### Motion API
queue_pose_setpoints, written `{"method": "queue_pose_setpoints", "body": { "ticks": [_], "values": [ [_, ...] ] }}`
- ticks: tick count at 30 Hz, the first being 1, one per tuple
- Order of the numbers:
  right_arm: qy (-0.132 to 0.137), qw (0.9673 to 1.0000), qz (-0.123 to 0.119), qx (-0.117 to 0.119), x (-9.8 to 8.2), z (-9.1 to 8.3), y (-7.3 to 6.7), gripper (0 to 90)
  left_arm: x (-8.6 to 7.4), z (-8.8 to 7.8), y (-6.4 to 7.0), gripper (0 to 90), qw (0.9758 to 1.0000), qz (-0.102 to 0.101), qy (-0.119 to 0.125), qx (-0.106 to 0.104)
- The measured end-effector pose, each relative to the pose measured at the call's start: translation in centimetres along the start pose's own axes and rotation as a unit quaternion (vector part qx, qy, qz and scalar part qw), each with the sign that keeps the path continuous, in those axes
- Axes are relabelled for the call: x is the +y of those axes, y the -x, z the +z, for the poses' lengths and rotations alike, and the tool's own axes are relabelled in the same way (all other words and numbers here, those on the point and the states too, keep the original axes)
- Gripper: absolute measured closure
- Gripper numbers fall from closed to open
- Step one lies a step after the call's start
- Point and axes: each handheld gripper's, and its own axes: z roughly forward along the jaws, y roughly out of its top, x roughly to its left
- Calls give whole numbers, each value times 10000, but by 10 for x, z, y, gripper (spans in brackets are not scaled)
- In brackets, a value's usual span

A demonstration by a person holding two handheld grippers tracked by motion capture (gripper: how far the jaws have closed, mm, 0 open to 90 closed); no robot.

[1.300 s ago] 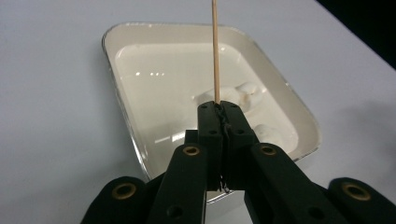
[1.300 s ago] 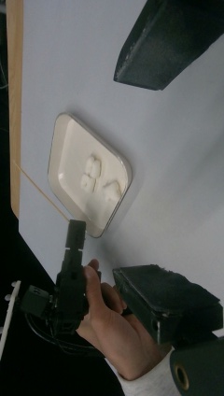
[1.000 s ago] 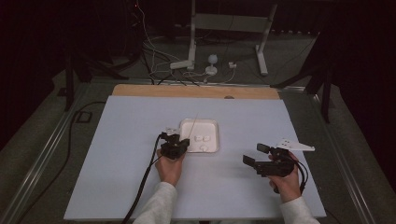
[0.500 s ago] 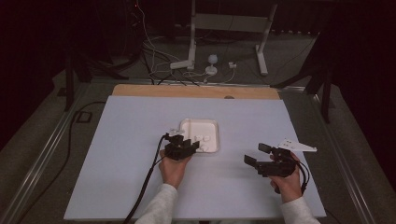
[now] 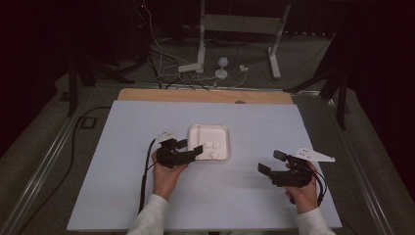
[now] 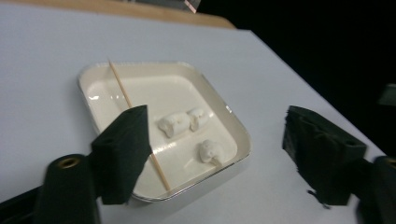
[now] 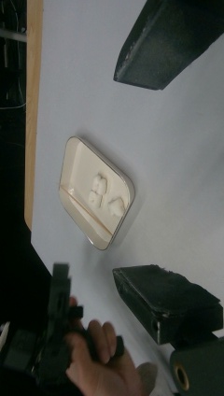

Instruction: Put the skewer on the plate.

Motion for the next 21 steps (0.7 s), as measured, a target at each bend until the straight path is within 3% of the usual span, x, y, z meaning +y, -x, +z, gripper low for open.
{"method": "queue_pose_setpoints", "body": {
  "ticks": [5, 12, 21],
  "values": [
    [5, 10000, -77, -53, -1, -1, 0, 60, 3, -32, -2, 149, 9990, 263, 352, -28],
    [51, 9998, -158, -87, -5, -3, 0, 57, -4, -68, -12, 23, 9964, 559, 614, 167],
    [91, 9997, -175, -142, -11, -7, 3, 52, -17, -102, -24, 6, 9917, 905, 811, 425]
  ]
}}
